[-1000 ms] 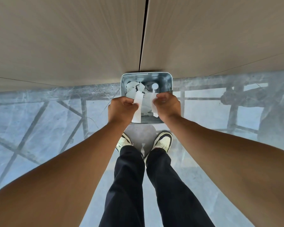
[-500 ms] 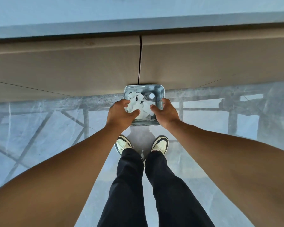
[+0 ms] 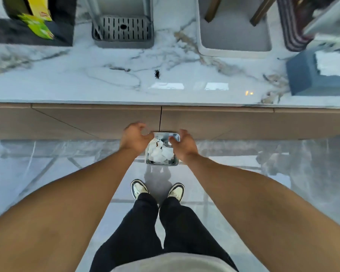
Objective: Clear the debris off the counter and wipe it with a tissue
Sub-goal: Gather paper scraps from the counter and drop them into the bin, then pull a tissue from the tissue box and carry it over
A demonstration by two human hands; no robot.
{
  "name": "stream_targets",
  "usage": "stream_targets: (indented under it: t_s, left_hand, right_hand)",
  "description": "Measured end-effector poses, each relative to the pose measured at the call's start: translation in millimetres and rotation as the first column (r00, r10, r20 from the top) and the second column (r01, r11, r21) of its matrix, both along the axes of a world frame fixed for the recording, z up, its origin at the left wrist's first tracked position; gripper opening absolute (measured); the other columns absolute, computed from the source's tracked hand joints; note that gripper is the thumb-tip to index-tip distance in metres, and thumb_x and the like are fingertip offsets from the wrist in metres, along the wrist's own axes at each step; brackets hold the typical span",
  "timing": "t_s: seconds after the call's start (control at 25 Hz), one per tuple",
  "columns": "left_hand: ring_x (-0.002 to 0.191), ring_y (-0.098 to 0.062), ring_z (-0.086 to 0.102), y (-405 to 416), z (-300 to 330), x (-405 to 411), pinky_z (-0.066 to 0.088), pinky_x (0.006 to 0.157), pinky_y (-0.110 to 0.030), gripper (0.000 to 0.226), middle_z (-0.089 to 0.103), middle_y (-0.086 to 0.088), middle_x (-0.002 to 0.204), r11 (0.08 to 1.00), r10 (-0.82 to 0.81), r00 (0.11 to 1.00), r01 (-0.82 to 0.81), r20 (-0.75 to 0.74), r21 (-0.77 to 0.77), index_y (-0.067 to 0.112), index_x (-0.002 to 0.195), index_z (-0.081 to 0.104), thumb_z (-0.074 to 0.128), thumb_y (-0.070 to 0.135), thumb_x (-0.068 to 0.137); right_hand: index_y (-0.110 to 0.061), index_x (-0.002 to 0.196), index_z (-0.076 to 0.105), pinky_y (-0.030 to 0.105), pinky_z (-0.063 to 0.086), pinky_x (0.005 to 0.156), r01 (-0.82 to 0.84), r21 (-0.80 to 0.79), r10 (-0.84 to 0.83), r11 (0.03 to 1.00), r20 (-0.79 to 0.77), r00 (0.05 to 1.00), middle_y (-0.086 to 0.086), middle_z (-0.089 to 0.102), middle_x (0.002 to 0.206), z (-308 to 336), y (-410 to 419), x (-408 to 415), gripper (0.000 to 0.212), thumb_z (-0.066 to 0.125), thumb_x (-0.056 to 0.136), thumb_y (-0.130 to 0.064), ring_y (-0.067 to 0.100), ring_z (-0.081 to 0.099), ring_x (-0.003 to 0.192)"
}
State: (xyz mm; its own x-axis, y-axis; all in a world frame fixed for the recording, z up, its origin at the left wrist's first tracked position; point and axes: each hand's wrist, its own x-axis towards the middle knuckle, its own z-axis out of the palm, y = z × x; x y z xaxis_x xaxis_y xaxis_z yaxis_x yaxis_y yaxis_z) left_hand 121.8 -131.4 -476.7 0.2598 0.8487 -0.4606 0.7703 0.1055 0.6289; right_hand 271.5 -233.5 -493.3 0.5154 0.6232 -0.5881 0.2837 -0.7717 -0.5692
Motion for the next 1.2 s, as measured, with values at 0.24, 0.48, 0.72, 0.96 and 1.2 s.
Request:
stream_targets:
  t_s: [0.24,0.48,0.72,0.96,1.2]
  left_hand:
    - [0.120,-0.027,0.060,6.7,74.0,8.7,0.044,0.099,-0.029,0.048,0.063,-0.009,0.133,0.995,-0.091,0.996,0.092,-0.011,0.048,0.014,0.128,0.061,0.071,0.036,0.086]
    - [0.117,-0.027,0.059,20.1,113.4,27.1,0.043,0.093,-0.027,0.043,0.062,-0.011,0.129,0.967,-0.187,0.982,0.191,-0.034,0.168,0.012,0.123,0.063,0.069,0.034,0.086]
    - [0.122,-0.029,0.056,30.9,142.0,64.1,0.047,0.099,-0.037,0.048,0.059,-0.011,0.133,0.894,-0.363,0.930,0.366,-0.061,0.258,0.011,0.128,0.059,0.066,0.038,0.089]
    - [0.118,-0.024,0.057,17.7,169.8,137.9,0.046,0.093,-0.034,0.045,0.058,-0.004,0.133,0.773,-0.553,0.832,0.533,-0.046,0.343,0.017,0.128,0.058,0.065,0.040,0.089]
    - [0.117,-0.027,0.058,-9.2,199.0,235.9,0.050,0.098,-0.038,0.044,0.059,-0.005,0.134,0.660,-0.667,0.743,0.622,-0.053,0.421,0.016,0.128,0.059,0.065,0.037,0.089]
  right_hand:
    - [-0.014,0.142,0.037,0.027,0.044,0.082,-0.034,-0.006,0.034,0.999,0.017,0.999,0.015,0.050,0.138,55.1,-5.2,1.5,0.059,0.055,0.093,-0.043,0.029,0.060,0.104]
    - [-0.010,0.146,0.034,0.037,0.043,0.101,-0.043,-0.004,0.043,0.999,0.065,0.997,0.018,0.044,0.146,81.4,-2.6,19.9,0.066,0.054,0.094,-0.046,0.034,0.053,0.124]
    - [-0.019,0.148,0.033,0.036,0.043,0.102,0.055,0.119,-0.070,0.991,0.124,0.990,0.010,0.041,0.149,132.8,10.1,63.8,0.067,0.058,0.092,-0.046,0.029,0.050,0.129]
    - [-0.019,0.148,0.033,0.037,0.042,0.100,0.158,0.174,-0.201,0.972,0.264,0.943,0.010,0.038,0.149,178.3,-11.7,122.2,0.063,0.054,0.095,-0.046,0.029,0.049,0.128]
    - [-0.017,0.145,0.039,0.039,0.038,0.107,0.222,0.242,-0.301,0.945,0.371,0.878,0.011,0.039,0.149,205.1,-55.2,203.0,0.056,0.055,0.096,-0.040,0.030,0.046,0.131]
